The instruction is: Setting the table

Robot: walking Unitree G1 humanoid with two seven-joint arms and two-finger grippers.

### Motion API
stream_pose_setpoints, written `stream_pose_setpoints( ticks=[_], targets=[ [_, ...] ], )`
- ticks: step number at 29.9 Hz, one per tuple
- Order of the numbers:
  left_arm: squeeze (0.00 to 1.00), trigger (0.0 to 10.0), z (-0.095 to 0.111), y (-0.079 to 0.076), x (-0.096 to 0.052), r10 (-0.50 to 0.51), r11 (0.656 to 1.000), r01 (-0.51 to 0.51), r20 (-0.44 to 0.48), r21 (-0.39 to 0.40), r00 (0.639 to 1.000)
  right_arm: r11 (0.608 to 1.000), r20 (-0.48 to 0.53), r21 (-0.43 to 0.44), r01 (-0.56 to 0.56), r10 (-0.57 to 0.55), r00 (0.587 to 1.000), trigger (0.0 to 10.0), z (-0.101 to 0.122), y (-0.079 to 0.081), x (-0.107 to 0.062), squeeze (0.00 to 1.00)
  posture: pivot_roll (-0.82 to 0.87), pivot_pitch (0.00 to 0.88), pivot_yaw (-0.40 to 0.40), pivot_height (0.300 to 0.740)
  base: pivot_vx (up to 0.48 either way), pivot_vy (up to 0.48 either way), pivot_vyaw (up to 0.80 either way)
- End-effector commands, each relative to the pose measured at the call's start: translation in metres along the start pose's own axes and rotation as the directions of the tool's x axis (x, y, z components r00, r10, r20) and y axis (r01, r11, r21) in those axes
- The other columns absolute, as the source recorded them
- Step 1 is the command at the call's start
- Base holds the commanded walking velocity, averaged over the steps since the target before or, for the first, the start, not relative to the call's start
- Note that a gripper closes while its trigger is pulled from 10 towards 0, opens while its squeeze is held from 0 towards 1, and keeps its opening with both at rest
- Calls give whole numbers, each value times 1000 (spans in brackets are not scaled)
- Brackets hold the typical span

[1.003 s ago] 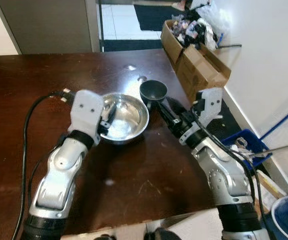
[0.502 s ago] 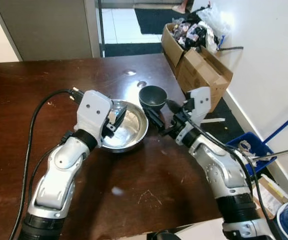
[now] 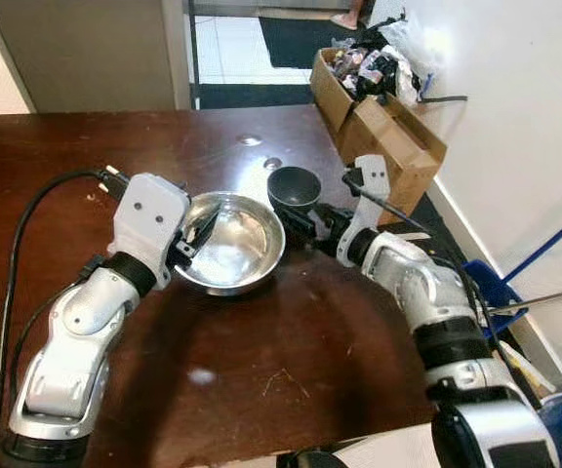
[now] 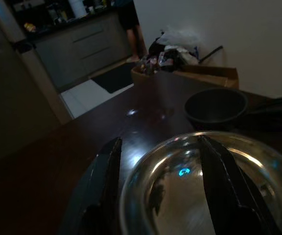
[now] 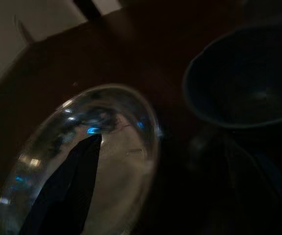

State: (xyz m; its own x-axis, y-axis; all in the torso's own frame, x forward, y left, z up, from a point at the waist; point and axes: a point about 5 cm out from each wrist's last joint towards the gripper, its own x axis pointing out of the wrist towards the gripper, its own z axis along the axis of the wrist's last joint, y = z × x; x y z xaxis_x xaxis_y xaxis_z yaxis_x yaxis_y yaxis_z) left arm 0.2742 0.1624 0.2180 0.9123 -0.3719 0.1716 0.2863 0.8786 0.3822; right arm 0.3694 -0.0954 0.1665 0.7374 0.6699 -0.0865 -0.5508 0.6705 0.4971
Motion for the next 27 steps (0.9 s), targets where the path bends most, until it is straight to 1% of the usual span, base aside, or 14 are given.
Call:
stream_pose_setpoints(
  ticks=[1,2,5,6,10,16,19,20,23,24,27],
  targets=[
    [0,10000,0,-2,-6,-9,1000,9,-17,-8,1000,986,7,145,-86,86,996,10000,0,4,3,0,66,107,-45,740,0,0,0],
    [0,10000,0,-2,-6,-9,1000,9,-17,-8,1000,986,7,145,-86,86,996,10000,0,4,3,0,66,107,-45,740,0,0,0],
    [0,10000,0,-2,-10,-8,1000,8,-26,-4,1000,972,-5,198,-128,132,991,10000,-1,7,7,0,75,114,-48,740,0,0,0],
    [0,10000,0,-1,-13,-4,1000,4,-35,-1,999,971,-56,211,-115,129,990,10000,-11,8,11,0,86,122,-52,740,0,0,0],
    [0,10000,0,-1,-17,0,1000,0,-44,1,999,969,-123,223,-102,132,984,10000,-26,7,14,0,98,131,-55,740,0,0,0],
    [0,10000,0,-2,-20,1,1000,-1,-57,-1,998,962,-175,264,-75,124,977,10000,-42,6,14,0,104,137,-55,740,0,0,0],
    [0,10000,0,-3,-21,0,1000,0,-60,-3,998,958,-185,278,-74,129,974,10000,-45,5,14,0,105,137,-55,740,0,0,0],
    [0,10000,1,-4,-21,1,1000,-1,-64,-4,998,956,-199,285,-67,127,972,6235,-50,4,15,0,107,135,-55,740,0,0,0],
    [0,10000,1,-4,-21,1,1000,-2,-65,-5,998,957,-206,284,-56,118,971,6235,-52,3,15,0,107,135,-55,740,0,0,0],
    [0,10000,1,-4,-21,3,1000,-3,-66,-5,998,959,-213,282,-37,100,972,0,-55,1,15,0,107,135,-55,740,0,0,0],
    [0,10000,0,-4,-20,5,1000,-5,-66,-6,998,959,-207,284,-9,71,976,0,-58,-2,14,0,105,131,-54,740,0,0,0]
  ],
)
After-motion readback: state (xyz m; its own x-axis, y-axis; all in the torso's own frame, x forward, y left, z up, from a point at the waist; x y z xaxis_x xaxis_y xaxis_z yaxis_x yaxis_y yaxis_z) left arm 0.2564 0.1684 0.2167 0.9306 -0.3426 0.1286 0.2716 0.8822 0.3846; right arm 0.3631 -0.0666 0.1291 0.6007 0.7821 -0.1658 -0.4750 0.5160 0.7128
